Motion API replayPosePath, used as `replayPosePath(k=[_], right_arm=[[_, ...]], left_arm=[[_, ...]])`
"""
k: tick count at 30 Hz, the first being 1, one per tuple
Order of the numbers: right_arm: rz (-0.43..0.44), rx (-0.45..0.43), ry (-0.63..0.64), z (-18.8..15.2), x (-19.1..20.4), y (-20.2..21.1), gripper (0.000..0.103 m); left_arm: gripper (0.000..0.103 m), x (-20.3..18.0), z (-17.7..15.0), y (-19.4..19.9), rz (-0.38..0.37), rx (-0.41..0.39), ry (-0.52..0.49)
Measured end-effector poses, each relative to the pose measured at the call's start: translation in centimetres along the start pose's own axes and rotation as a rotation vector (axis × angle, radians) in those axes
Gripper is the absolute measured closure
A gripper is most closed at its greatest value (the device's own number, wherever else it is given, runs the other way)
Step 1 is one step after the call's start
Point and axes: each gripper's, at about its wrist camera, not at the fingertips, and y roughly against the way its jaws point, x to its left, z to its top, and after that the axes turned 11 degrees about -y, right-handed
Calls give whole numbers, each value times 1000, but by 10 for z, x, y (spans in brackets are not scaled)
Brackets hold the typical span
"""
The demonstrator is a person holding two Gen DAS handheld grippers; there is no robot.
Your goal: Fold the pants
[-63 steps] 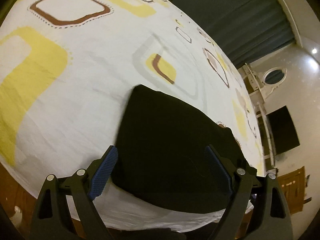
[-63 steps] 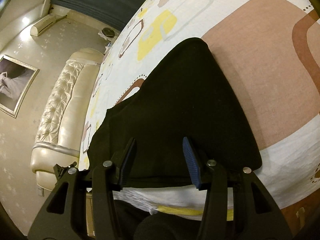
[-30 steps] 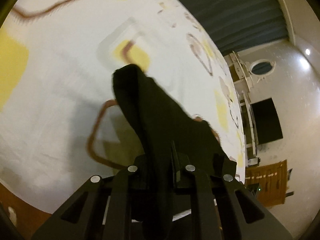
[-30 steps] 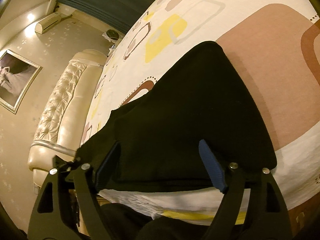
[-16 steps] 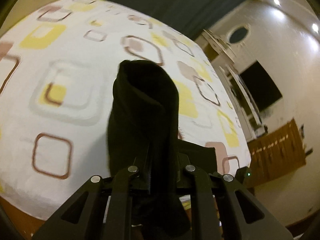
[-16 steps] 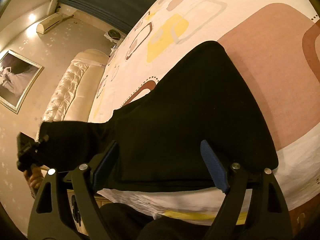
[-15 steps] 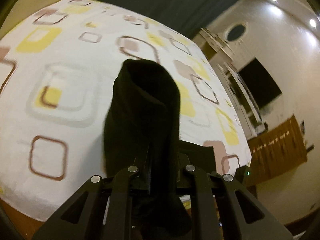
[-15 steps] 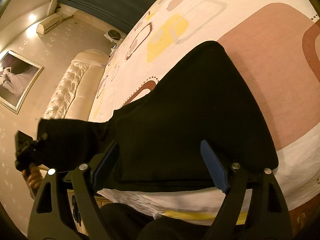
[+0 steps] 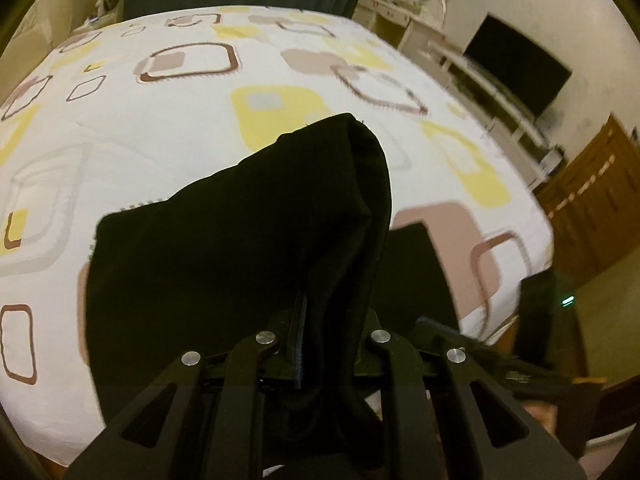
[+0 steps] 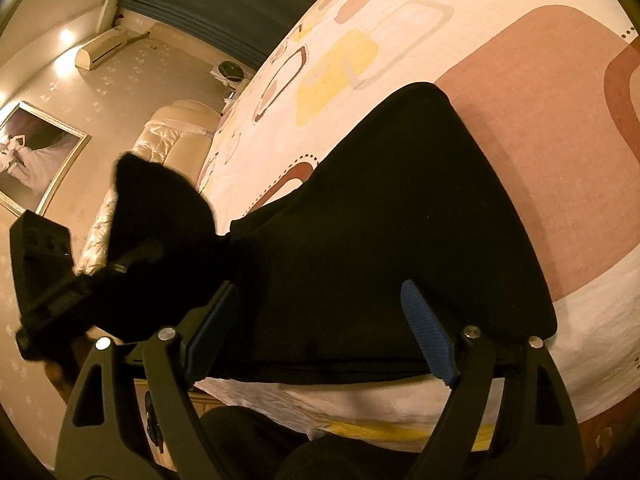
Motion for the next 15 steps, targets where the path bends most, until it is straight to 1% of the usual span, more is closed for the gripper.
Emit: replayPosePath(k=[4, 6, 9, 15], right_arm=[[5, -2, -5, -1, 0, 1, 20], [5, -4, -5, -1, 0, 1, 19], [7, -4, -6, 0, 0, 1, 19], [11, -5, -10, 0, -1, 0, 19]], left_arm=[[89, -19, -9, -24, 58, 37, -39], [89, -25, -13, -33, 98, 43, -61], [89, -28, -19, -40, 134, 38, -85], [89, -32, -25, -50, 162, 26, -96]])
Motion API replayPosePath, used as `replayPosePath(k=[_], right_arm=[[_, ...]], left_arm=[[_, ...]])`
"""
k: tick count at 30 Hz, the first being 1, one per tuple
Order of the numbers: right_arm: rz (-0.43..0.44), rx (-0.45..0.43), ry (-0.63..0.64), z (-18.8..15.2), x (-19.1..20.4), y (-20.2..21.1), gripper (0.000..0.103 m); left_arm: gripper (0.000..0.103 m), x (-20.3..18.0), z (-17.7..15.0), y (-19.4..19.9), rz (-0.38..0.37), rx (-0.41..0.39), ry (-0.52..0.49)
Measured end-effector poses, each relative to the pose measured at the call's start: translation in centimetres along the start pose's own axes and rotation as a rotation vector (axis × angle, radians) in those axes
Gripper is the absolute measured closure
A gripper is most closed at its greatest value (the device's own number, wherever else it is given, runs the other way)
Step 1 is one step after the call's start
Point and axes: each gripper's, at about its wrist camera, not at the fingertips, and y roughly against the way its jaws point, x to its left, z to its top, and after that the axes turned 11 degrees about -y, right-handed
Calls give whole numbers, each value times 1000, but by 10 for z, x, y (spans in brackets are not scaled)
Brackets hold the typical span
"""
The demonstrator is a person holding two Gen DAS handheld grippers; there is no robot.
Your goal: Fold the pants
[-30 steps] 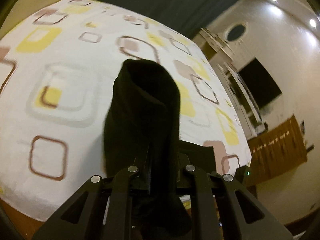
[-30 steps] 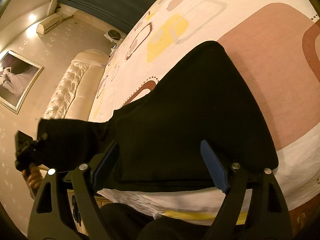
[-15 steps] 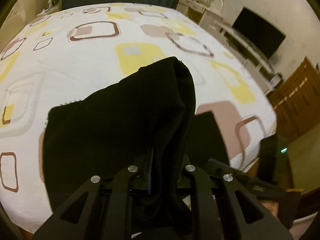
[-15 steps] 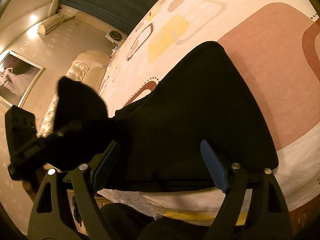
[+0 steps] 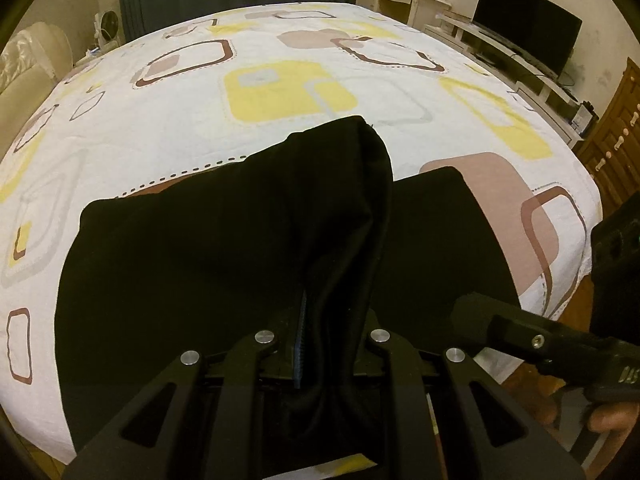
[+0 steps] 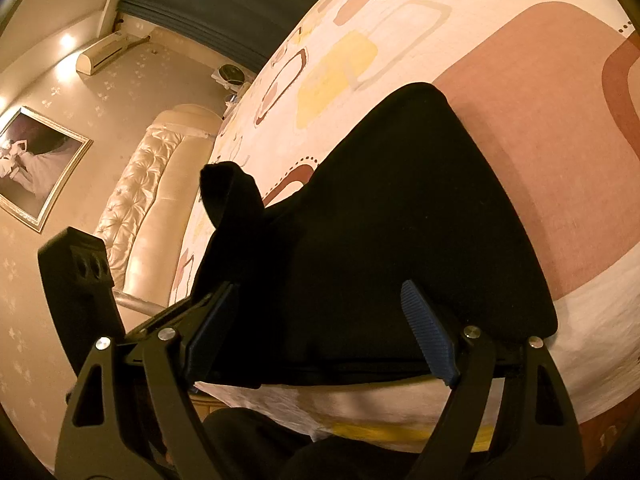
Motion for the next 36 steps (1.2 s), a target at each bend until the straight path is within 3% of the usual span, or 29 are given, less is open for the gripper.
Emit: replayPosePath(k=[16, 20, 23, 27, 32, 36], right_arm=[[4, -1, -5, 2, -1, 0, 19], [18, -4, -22, 2, -3, 1, 19], [40, -7, -51, 2, -6, 2, 19], [76, -7, -93, 4, -11, 4, 20], [80, -5, -89, 7, -11, 3, 20], [75, -7, -84, 6, -12, 4, 20]], left_arm=[[87, -9, -4, -4, 24, -7, -32], [74, -8, -5, 1, 2, -20, -30], [51, -10, -8, 8, 9, -27, -43], [30, -5, -17, 34, -14, -81, -33], [22, 28, -39, 80, -26, -149, 49], [21, 73, -68, 102, 64, -157, 121]])
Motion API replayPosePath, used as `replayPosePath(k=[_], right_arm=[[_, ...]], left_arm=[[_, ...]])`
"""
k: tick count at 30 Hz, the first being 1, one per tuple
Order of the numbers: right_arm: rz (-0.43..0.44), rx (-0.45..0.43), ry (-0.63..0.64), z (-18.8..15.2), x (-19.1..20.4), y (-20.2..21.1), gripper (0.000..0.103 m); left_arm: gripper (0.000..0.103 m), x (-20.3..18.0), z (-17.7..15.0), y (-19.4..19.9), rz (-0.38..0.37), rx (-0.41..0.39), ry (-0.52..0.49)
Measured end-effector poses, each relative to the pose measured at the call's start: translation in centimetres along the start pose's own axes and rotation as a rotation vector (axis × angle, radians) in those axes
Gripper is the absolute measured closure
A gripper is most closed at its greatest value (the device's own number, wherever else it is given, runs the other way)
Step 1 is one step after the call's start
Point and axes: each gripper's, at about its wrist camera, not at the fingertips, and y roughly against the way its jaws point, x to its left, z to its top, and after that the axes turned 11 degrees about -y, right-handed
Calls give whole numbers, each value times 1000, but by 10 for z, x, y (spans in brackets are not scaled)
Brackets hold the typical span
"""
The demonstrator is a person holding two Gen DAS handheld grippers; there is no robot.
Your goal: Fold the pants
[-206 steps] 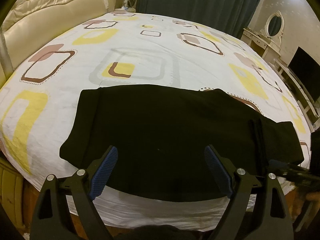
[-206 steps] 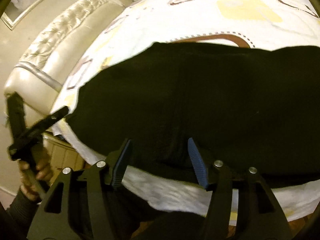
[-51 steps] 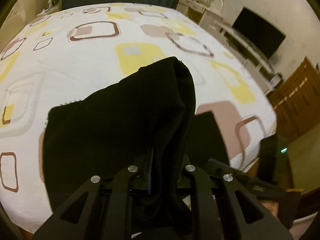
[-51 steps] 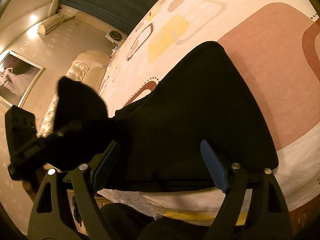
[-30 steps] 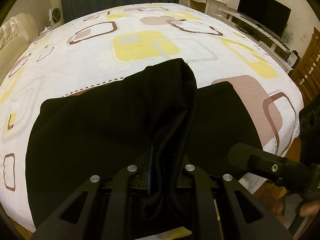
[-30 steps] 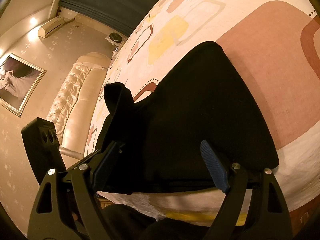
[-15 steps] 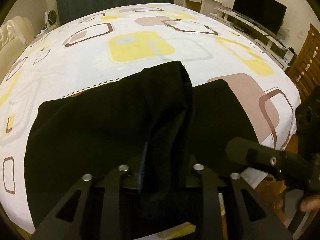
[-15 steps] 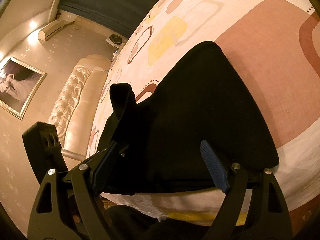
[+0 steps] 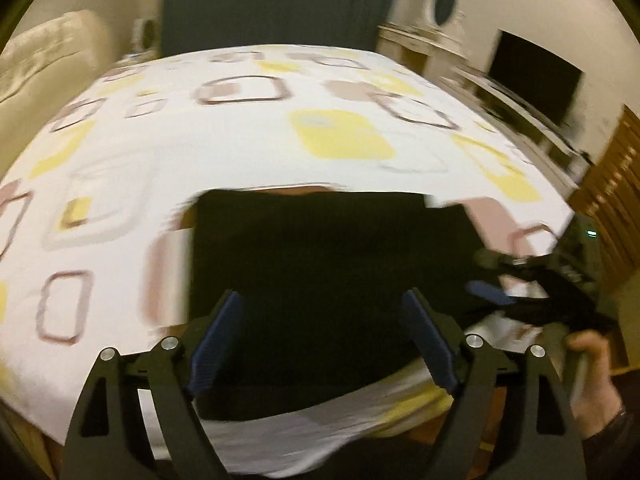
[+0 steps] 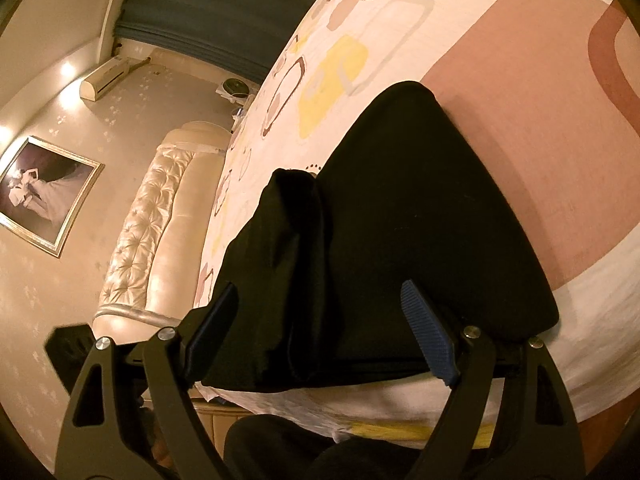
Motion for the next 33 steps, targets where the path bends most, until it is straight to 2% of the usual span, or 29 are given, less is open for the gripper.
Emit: replayPosePath(k=[3, 6, 9, 13, 14, 16, 21, 23, 25, 26, 28, 31, 33], right_arm=[[-23, 1, 3, 0, 3, 0, 20], [-92, -23, 16, -1, 20, 7, 20], [-108, -63, 88, -1, 45, 14, 20], [-122, -21, 100, 3, 53, -7, 22], [-139, -8, 96, 2, 50, -14, 23], [-177, 25, 92, 3, 46, -32, 34], [-202, 81, 123, -2, 50, -58, 34], [-198, 99, 128, -4, 52, -63, 40], [-202, 113, 132, -7, 54, -68, 55], [-209, 122, 136, -8, 54, -71, 60], [-225, 132, 148, -10, 55, -73, 78], [-240, 136, 174, -13, 61, -73, 88], [-241, 127, 209, -14, 73, -69, 89]], left_arm=[[21, 40, -25, 4, 88, 28, 37], [21, 79, -51, 2, 145, 65, 110], [21, 107, -68, -2, 154, 98, 207], [21, 123, -66, -5, 111, 101, 287], [21, 123, -65, -4, 105, 88, 290], [21, 120, -64, -4, 107, 87, 276], [21, 118, -67, -9, 104, 101, 268], [21, 120, -68, -10, 98, 103, 273], [21, 122, -69, -10, 97, 102, 274], [21, 122, -69, -10, 97, 102, 272], [21, 122, -68, -11, 96, 103, 265], [21, 121, -69, -11, 96, 104, 256], [21, 121, -71, -12, 88, 107, 258]])
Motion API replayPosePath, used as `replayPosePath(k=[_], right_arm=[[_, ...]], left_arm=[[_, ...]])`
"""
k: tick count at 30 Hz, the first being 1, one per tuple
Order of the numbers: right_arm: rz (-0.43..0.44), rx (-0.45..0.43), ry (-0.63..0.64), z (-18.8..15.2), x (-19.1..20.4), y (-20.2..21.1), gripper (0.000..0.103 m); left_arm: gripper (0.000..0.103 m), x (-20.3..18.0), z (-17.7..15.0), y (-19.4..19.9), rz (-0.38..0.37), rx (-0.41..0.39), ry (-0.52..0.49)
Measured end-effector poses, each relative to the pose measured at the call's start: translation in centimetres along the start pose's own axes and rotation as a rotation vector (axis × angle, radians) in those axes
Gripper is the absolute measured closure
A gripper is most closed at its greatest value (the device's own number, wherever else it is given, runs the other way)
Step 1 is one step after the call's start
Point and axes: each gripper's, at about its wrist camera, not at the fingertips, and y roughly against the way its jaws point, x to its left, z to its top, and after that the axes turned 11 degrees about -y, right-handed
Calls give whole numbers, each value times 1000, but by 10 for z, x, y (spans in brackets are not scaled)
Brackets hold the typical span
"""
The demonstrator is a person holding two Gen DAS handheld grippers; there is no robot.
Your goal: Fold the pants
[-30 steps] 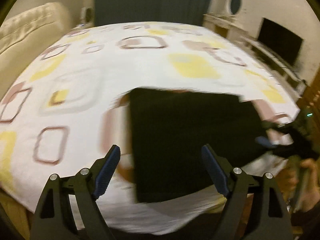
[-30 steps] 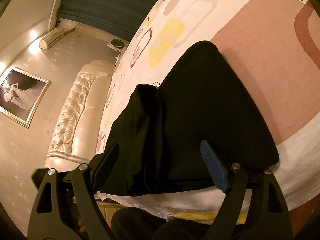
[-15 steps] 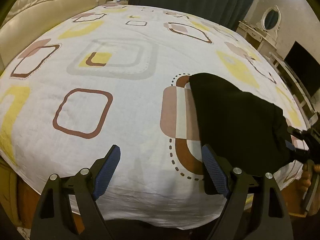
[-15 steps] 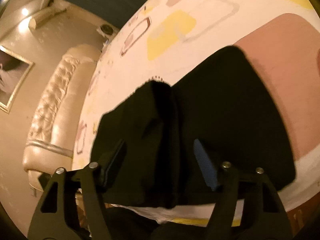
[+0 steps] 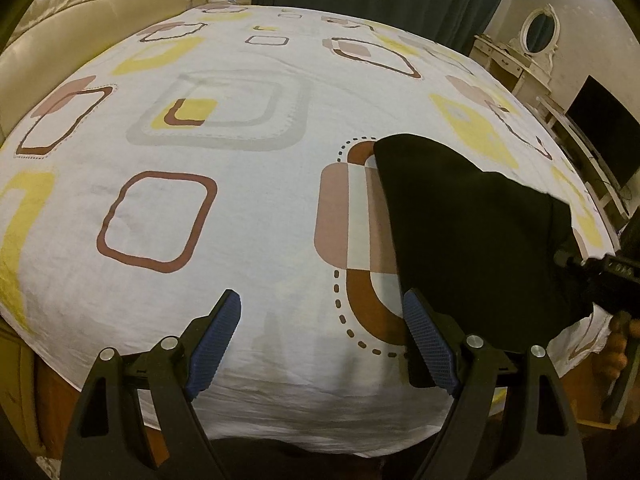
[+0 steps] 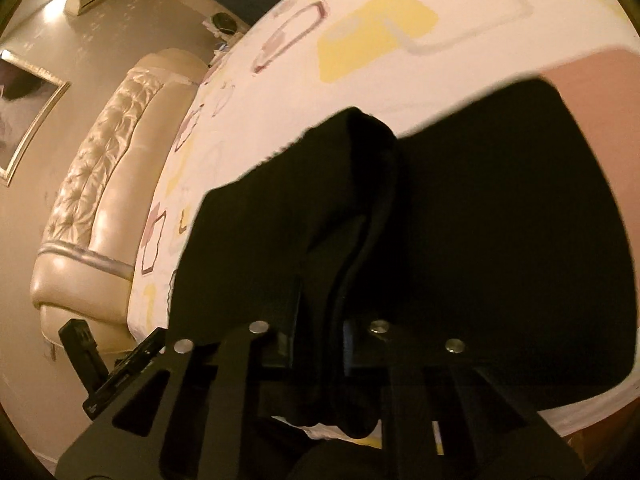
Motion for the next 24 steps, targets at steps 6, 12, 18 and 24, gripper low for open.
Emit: replayPosePath(k=[6, 12, 18, 24], right_arm=[[72, -116, 86, 10, 37, 56, 92], [42, -202, 91, 25, 20, 106, 103], [48, -168, -51, 37, -42, 114, 103], [92, -58, -143, 30, -67, 79, 72]], left_arm=[[21, -2, -1, 0, -10, 2, -8], [21, -7, -2, 1, -16, -4, -23], [21, -12, -3, 0, -26, 1, -27], [21, -13, -4, 0, -28, 1, -26]])
